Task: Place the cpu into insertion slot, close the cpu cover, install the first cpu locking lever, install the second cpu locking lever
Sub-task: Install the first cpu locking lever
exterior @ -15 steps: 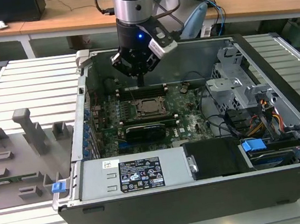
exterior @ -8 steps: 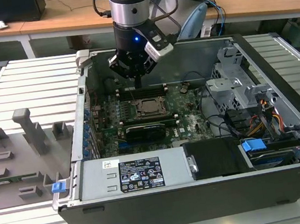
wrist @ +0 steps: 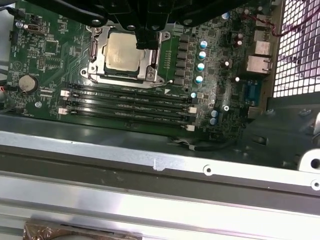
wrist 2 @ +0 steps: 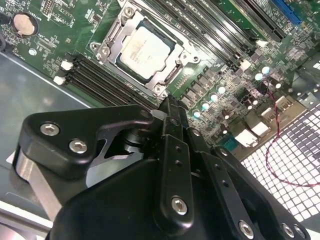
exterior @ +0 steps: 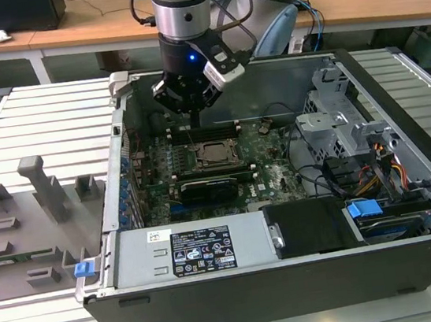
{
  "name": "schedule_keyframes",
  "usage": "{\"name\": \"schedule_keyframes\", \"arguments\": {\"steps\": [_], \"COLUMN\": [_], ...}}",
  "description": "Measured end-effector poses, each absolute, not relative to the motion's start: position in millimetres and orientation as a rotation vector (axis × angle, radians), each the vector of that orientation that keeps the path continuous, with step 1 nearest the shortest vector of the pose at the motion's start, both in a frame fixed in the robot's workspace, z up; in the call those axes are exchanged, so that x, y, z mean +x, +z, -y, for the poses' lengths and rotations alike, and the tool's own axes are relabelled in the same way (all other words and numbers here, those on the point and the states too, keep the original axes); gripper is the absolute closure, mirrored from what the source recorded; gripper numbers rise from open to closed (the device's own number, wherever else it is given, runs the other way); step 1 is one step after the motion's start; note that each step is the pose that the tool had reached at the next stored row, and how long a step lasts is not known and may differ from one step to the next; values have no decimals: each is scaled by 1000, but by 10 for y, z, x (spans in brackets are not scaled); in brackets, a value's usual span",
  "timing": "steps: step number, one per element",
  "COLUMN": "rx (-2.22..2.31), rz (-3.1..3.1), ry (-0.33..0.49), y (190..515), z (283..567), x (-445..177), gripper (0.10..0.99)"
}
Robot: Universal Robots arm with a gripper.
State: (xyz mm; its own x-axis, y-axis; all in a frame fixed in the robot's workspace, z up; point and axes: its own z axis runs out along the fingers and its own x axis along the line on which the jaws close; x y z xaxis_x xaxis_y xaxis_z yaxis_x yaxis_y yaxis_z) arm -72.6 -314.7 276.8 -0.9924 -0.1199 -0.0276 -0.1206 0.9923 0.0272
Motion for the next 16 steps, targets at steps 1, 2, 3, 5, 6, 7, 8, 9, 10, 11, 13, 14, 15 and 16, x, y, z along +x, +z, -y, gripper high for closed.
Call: {"name": "schedule_keyframes", "arguments": {"steps": [1, 2, 3, 5, 6, 7, 8, 9, 10, 11, 13, 14, 15, 16], "rx": [-188, -188, -188, -188, -188, -188, -188, -188, -188, -188, -188, -188, -188, -188], "rz": [-3109, -3109, -3109, -3109, -3108, -3108, -3108, -3108, -3108, -3108, -3108, -3108, -3108, -3107], "ry": [45, 45, 45, 45, 45, 45, 45, 45, 45, 45, 45, 45, 45, 45], "y": [2767, 2767, 2767, 2766, 2766, 2766, 2765, 2765, 2765, 2765, 2765, 2764, 2764, 2764], "z": [3147, 3147, 3147, 3147, 3147, 3147, 3147, 3147, 3147, 3147, 3147, 3147, 3147, 3147], "x": [-732, -736, -739, -742, -746, -753, -763, -771, -775, -778, -787, -791, -795, -800], "gripper": [980, 980, 980, 980, 980, 980, 980, 980, 980, 980, 980, 980, 980, 980]}}
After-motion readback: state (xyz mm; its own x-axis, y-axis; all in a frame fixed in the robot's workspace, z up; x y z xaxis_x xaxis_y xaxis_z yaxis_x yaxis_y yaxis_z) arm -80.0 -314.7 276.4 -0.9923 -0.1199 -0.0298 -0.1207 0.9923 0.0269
